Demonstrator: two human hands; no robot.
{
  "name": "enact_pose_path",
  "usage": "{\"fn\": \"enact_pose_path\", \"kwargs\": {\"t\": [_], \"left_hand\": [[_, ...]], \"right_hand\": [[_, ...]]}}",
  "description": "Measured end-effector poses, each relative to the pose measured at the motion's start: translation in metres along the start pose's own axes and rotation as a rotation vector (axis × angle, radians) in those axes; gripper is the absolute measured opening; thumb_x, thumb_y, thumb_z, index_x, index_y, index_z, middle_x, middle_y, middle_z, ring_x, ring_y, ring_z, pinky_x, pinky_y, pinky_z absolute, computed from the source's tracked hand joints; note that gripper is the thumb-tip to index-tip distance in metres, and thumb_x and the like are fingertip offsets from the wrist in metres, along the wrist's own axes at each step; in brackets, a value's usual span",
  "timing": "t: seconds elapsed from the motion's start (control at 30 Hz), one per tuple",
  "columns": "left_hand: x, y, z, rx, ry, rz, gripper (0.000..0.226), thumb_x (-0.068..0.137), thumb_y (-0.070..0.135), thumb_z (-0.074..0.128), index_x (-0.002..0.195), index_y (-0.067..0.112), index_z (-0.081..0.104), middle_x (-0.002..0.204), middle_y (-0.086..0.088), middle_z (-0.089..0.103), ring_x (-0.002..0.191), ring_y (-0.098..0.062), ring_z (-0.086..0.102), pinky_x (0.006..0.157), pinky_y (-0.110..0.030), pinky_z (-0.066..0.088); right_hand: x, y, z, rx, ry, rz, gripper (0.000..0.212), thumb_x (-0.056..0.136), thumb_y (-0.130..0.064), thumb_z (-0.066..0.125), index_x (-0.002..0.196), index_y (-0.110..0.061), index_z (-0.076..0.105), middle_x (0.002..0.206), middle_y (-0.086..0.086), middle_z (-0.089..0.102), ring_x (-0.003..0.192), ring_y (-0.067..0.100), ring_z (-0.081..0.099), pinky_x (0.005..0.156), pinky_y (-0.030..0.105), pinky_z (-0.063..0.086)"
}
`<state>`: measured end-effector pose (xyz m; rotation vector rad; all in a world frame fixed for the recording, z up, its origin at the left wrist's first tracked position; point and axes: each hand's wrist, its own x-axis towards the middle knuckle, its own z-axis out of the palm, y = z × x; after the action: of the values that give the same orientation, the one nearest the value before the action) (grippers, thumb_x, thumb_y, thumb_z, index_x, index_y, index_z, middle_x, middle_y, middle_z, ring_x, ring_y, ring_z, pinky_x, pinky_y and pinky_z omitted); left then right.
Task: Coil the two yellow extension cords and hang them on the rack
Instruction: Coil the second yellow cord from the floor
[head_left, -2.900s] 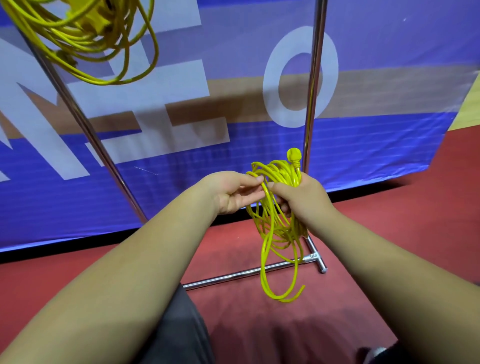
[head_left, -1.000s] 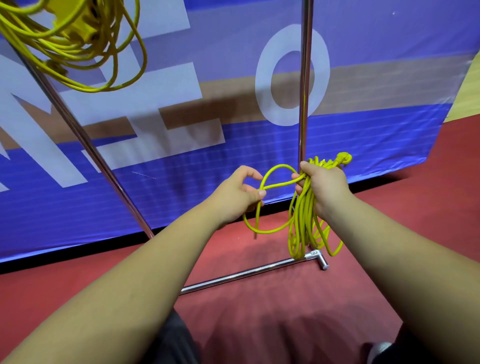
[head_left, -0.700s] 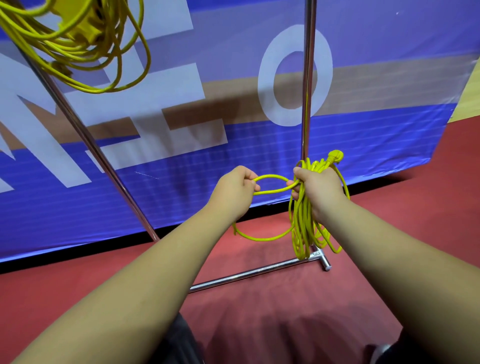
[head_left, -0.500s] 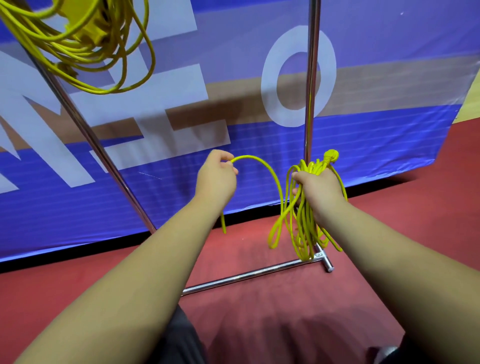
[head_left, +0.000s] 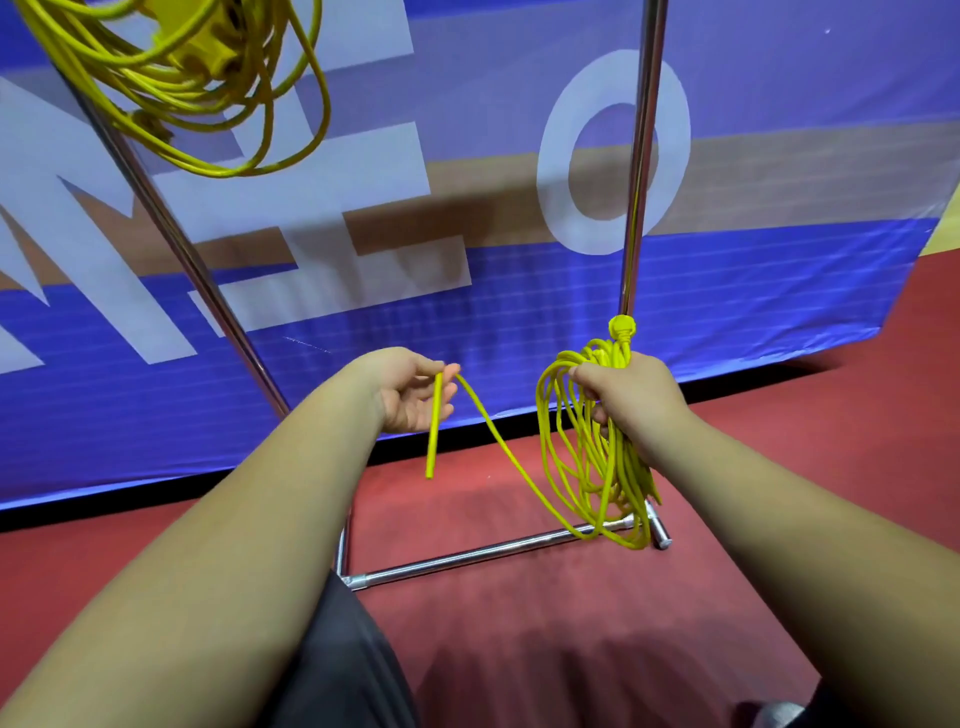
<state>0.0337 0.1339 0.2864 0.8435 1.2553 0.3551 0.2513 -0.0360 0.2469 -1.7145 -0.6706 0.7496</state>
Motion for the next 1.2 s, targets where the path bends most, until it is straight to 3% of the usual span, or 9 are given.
{"fn": "enact_pose_path", "kwargs": {"t": [0.17, 0.3, 0.4, 0.53, 0.7, 0.87, 1.0, 1.1, 1.2], "left_hand": [[-0.022, -0.01, 0.036, 0.11, -0.179, 0.049, 0.009, 0.101, 0.012, 0.065, 0.105, 0.012, 0.073, 0.088, -0.002, 0.074, 0.072, -0.01, 0.068, 0.068, -0.026, 0.06], [-0.027, -0.023, 0.056, 0.205, -0.24, 0.174, 0.009, 0.1, 0.011, 0.068, 0.108, 0.014, 0.068, 0.089, -0.005, 0.071, 0.083, -0.016, 0.073, 0.074, -0.037, 0.066], [-0.025, -0.029, 0.059, 0.356, -0.216, 0.284, 0.01, 0.097, 0.015, 0.073, 0.106, 0.012, 0.072, 0.091, -0.006, 0.075, 0.084, -0.019, 0.075, 0.079, -0.039, 0.065], [-0.022, -0.034, 0.061, 0.583, -0.218, 0.403, 0.027, 0.088, 0.022, 0.083, 0.106, 0.005, 0.074, 0.083, -0.008, 0.073, 0.068, -0.014, 0.07, 0.066, -0.03, 0.06], [-0.024, -0.043, 0.076, 0.716, -0.271, 0.481, 0.018, 0.088, 0.021, 0.083, 0.095, 0.009, 0.071, 0.071, -0.003, 0.073, 0.066, -0.013, 0.069, 0.059, -0.027, 0.054], [-0.018, -0.046, 0.082, 0.879, -0.181, 0.563, 0.029, 0.08, 0.029, 0.09, 0.089, 0.011, 0.069, 0.071, 0.001, 0.069, 0.064, -0.013, 0.061, 0.059, -0.028, 0.048], [-0.015, -0.044, 0.077, 0.903, -0.254, 0.638, 0.038, 0.073, 0.034, 0.094, 0.094, 0.014, 0.07, 0.074, 0.003, 0.065, 0.071, -0.013, 0.056, 0.073, -0.034, 0.047], [-0.018, -0.03, 0.065, 1.029, -0.342, 0.659, 0.024, 0.081, 0.029, 0.089, 0.098, 0.024, 0.073, 0.082, 0.005, 0.067, 0.076, -0.007, 0.058, 0.077, -0.028, 0.046], [-0.021, -0.014, 0.049, 1.067, -0.259, 0.726, 0.021, 0.086, 0.015, 0.08, 0.104, 0.024, 0.074, 0.093, 0.009, 0.072, 0.078, -0.004, 0.062, 0.076, -0.026, 0.05]], "right_hand": [[0.001, -0.001, 0.007, 0.185, -0.063, 0.112, 0.011, 0.086, -0.02, 0.075, 0.082, -0.01, 0.074, 0.066, 0.006, 0.066, 0.05, 0.022, 0.057, 0.054, 0.034, 0.05], [0.006, 0.005, 0.013, 0.33, -0.145, 0.236, 0.012, 0.092, -0.018, 0.076, 0.098, -0.008, 0.075, 0.067, 0.002, 0.064, 0.053, 0.018, 0.061, 0.05, 0.029, 0.05], [0.01, 0.009, 0.014, 0.363, -0.209, 0.342, 0.009, 0.095, -0.023, 0.074, 0.093, -0.015, 0.072, 0.066, -0.001, 0.063, 0.053, 0.015, 0.064, 0.05, 0.027, 0.051], [0.012, 0.012, 0.014, 0.387, -0.306, 0.425, 0.018, 0.1, -0.027, 0.07, 0.083, -0.02, 0.067, 0.064, -0.005, 0.061, 0.055, 0.011, 0.065, 0.058, 0.027, 0.052], [0.009, 0.013, 0.017, 0.373, -0.4, 0.429, 0.012, 0.097, -0.035, 0.073, 0.094, -0.024, 0.071, 0.07, 0.001, 0.061, 0.057, 0.015, 0.06, 0.056, 0.028, 0.052], [0.004, 0.012, 0.018, 0.374, -0.466, 0.397, 0.042, 0.078, -0.044, 0.088, 0.108, -0.015, 0.079, 0.09, 0.015, 0.064, 0.074, 0.03, 0.06, 0.073, 0.041, 0.049], [0.004, 0.01, 0.014, 0.39, -0.533, 0.389, 0.022, 0.094, -0.032, 0.079, 0.105, -0.012, 0.082, 0.088, 0.005, 0.075, 0.069, 0.019, 0.068, 0.07, 0.037, 0.052], [0.002, 0.007, 0.008, 0.353, -0.566, 0.384, 0.024, 0.092, -0.022, 0.08, 0.11, -0.007, 0.078, 0.081, 0.01, 0.07, 0.065, 0.02, 0.066, 0.067, 0.036, 0.055], [-0.002, -0.001, 0.005, 0.262, -0.588, 0.365, 0.008, 0.093, -0.016, 0.077, 0.094, -0.009, 0.073, 0.071, 0.01, 0.062, 0.06, 0.02, 0.058, 0.066, 0.037, 0.054]]}}
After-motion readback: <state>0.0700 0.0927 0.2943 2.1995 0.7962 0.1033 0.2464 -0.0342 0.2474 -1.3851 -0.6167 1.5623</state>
